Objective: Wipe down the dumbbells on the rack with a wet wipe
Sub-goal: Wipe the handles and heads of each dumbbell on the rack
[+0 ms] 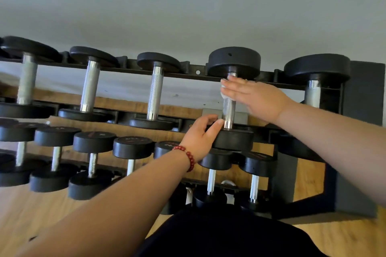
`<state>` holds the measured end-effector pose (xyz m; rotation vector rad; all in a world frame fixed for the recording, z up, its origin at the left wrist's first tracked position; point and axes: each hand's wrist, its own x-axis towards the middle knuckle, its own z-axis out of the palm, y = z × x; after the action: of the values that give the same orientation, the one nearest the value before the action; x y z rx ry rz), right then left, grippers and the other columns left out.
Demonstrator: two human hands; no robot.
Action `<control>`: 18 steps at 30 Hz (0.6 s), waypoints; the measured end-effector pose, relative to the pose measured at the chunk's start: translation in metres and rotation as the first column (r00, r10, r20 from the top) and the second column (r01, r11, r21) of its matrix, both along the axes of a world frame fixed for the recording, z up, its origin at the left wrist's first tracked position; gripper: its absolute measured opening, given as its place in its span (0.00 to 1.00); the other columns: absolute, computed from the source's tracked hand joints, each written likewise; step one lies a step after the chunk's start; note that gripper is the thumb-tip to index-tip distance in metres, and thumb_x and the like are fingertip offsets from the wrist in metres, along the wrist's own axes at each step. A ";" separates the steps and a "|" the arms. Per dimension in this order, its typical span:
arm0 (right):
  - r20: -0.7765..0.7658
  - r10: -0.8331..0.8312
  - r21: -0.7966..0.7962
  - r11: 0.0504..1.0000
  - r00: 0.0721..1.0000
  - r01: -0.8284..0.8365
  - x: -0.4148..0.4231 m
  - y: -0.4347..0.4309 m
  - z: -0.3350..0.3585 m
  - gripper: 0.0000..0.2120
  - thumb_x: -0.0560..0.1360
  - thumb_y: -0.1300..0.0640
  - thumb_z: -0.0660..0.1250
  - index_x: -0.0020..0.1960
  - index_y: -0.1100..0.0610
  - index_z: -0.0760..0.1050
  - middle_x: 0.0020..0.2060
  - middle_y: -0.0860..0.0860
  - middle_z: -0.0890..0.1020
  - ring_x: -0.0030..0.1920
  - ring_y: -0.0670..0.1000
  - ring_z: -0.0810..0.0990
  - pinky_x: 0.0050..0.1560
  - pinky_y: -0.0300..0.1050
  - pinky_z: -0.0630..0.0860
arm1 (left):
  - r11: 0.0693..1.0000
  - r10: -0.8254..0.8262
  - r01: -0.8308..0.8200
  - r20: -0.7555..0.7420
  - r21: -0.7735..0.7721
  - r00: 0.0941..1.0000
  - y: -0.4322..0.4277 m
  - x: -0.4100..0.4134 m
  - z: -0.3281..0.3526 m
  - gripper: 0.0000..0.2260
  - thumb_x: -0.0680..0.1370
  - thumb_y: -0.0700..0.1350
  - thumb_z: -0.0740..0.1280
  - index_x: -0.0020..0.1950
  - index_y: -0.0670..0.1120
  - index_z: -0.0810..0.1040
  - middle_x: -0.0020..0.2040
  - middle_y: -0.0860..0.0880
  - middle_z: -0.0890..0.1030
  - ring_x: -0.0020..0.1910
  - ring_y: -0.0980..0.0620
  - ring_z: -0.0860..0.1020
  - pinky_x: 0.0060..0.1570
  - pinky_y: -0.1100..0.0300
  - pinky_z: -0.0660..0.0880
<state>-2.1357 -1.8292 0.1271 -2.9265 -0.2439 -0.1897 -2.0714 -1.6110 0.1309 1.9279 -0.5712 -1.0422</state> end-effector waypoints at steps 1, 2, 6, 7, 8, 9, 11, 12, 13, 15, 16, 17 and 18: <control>-0.003 -0.055 0.037 0.998 0.999 0.055 -0.002 0.005 -0.003 0.42 0.65 0.82 0.66 0.74 0.60 0.63 0.73 0.51 0.59 0.75 0.55 0.57 0.70 0.60 0.65 | 1.000 0.017 -0.017 -0.002 0.007 1.000 0.001 -0.001 -0.002 0.20 0.81 0.57 0.59 0.70 0.50 0.69 0.60 0.51 0.77 0.56 0.54 0.77 0.59 0.53 0.77; -0.014 -0.061 0.074 0.995 0.998 0.062 -0.007 0.009 -0.007 0.40 0.66 0.81 0.65 0.74 0.59 0.63 0.73 0.50 0.58 0.75 0.55 0.56 0.69 0.62 0.67 | 0.999 0.040 -0.040 0.003 0.011 0.999 0.000 -0.003 -0.003 0.20 0.81 0.57 0.58 0.69 0.50 0.69 0.60 0.50 0.77 0.56 0.54 0.77 0.59 0.52 0.77; -0.064 0.220 0.087 0.973 0.973 -0.215 -0.034 0.014 -0.013 0.40 0.67 0.76 0.72 0.74 0.55 0.66 0.73 0.50 0.65 0.74 0.56 0.61 0.67 0.61 0.68 | 0.968 0.249 -0.250 0.054 -0.001 0.967 -0.005 -0.018 -0.003 0.20 0.82 0.54 0.59 0.72 0.48 0.68 0.66 0.49 0.73 0.62 0.52 0.74 0.64 0.51 0.73; -0.037 0.262 0.054 0.964 0.964 -0.260 -0.028 0.009 -0.008 0.39 0.65 0.77 0.72 0.73 0.57 0.67 0.73 0.53 0.67 0.73 0.57 0.62 0.67 0.61 0.66 | 0.958 0.285 -0.285 0.086 -0.015 0.955 -0.006 -0.022 -0.002 0.20 0.82 0.53 0.59 0.73 0.48 0.67 0.68 0.49 0.71 0.65 0.52 0.72 0.67 0.51 0.70; -0.010 0.251 0.022 0.968 0.968 -0.250 -0.019 0.003 -0.004 0.39 0.64 0.78 0.71 0.72 0.59 0.69 0.72 0.55 0.69 0.72 0.57 0.62 0.67 0.61 0.64 | 0.957 0.291 -0.290 0.127 -0.022 0.948 -0.007 -0.027 -0.002 0.20 0.83 0.52 0.58 0.73 0.48 0.66 0.69 0.49 0.70 0.67 0.52 0.70 0.69 0.51 0.68; 0.004 0.189 0.017 0.982 0.982 -0.189 -0.009 -0.003 -0.001 0.40 0.64 0.80 0.69 0.73 0.60 0.68 0.73 0.55 0.67 0.73 0.55 0.59 0.69 0.59 0.62 | 0.961 0.275 -0.275 0.171 -0.024 0.946 -0.008 -0.030 -0.003 0.20 0.83 0.52 0.57 0.73 0.48 0.65 0.70 0.49 0.69 0.69 0.53 0.68 0.71 0.52 0.65; -0.031 0.030 0.056 0.998 0.999 -0.029 0.005 -0.008 0.007 0.38 0.71 0.78 0.62 0.77 0.57 0.58 0.75 0.49 0.54 0.75 0.49 0.49 0.76 0.51 0.56 | 0.972 0.231 -0.236 0.232 -0.008 0.945 -0.008 -0.035 -0.003 0.20 0.83 0.53 0.56 0.74 0.48 0.64 0.71 0.50 0.69 0.70 0.54 0.66 0.71 0.56 0.62; -0.051 -0.005 0.073 0.997 0.999 0.009 0.005 -0.007 0.006 0.37 0.74 0.77 0.59 0.77 0.56 0.53 0.75 0.47 0.49 0.75 0.47 0.45 0.77 0.49 0.53 | 0.975 0.214 -0.221 0.249 0.002 0.945 -0.008 -0.035 -0.004 0.21 0.83 0.53 0.55 0.74 0.48 0.64 0.71 0.50 0.68 0.70 0.54 0.65 0.70 0.58 0.61; -0.044 -0.009 0.090 0.996 0.999 0.013 0.001 -0.005 0.003 0.37 0.74 0.77 0.59 0.77 0.56 0.52 0.75 0.47 0.49 0.75 0.48 0.45 0.77 0.50 0.54 | 0.978 0.195 -0.206 0.265 0.014 0.944 -0.009 -0.034 -0.003 0.20 0.83 0.53 0.55 0.74 0.47 0.64 0.71 0.50 0.68 0.70 0.55 0.65 0.68 0.61 0.60; 0.021 0.095 0.095 0.991 0.995 -0.096 -0.015 0.004 -0.010 0.39 0.68 0.79 0.64 0.75 0.59 0.60 0.75 0.53 0.60 0.75 0.54 0.54 0.73 0.57 0.58 | 0.982 0.165 -0.183 0.292 0.036 0.942 -0.009 -0.034 -0.002 0.20 0.83 0.52 0.54 0.73 0.47 0.65 0.70 0.49 0.69 0.69 0.54 0.66 0.67 0.61 0.60; 0.027 0.159 0.095 0.982 0.987 -0.161 -0.023 0.005 -0.015 0.39 0.66 0.80 0.66 0.74 0.60 0.65 0.73 0.55 0.65 0.73 0.56 0.58 0.70 0.60 0.60 | 0.983 0.159 -0.178 0.304 0.038 0.939 -0.010 -0.033 -0.001 0.19 0.83 0.52 0.54 0.73 0.47 0.66 0.69 0.49 0.70 0.69 0.53 0.66 0.68 0.60 0.61; 0.029 0.209 0.087 0.974 0.978 -0.210 -0.025 0.001 -0.018 0.39 0.65 0.80 0.68 0.73 0.60 0.67 0.72 0.55 0.67 0.73 0.57 0.60 0.68 0.60 0.61 | 0.983 0.159 -0.179 0.311 0.038 0.937 -0.011 -0.033 0.000 0.19 0.84 0.52 0.54 0.72 0.47 0.67 0.69 0.49 0.70 0.68 0.53 0.67 0.69 0.58 0.62; 0.036 0.243 0.074 0.967 0.969 -0.245 -0.022 -0.004 -0.015 0.39 0.64 0.80 0.69 0.72 0.59 0.68 0.72 0.54 0.67 0.73 0.56 0.61 0.68 0.59 0.62 | 0.982 0.165 -0.186 0.316 0.036 0.934 -0.011 -0.034 0.000 0.19 0.84 0.52 0.54 0.72 0.47 0.67 0.68 0.49 0.71 0.68 0.53 0.67 0.69 0.58 0.63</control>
<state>-2.1574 -1.8327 0.1121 -2.7863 -0.5835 -0.1950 -2.1057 -1.6217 0.1310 2.1760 -0.5304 -0.6534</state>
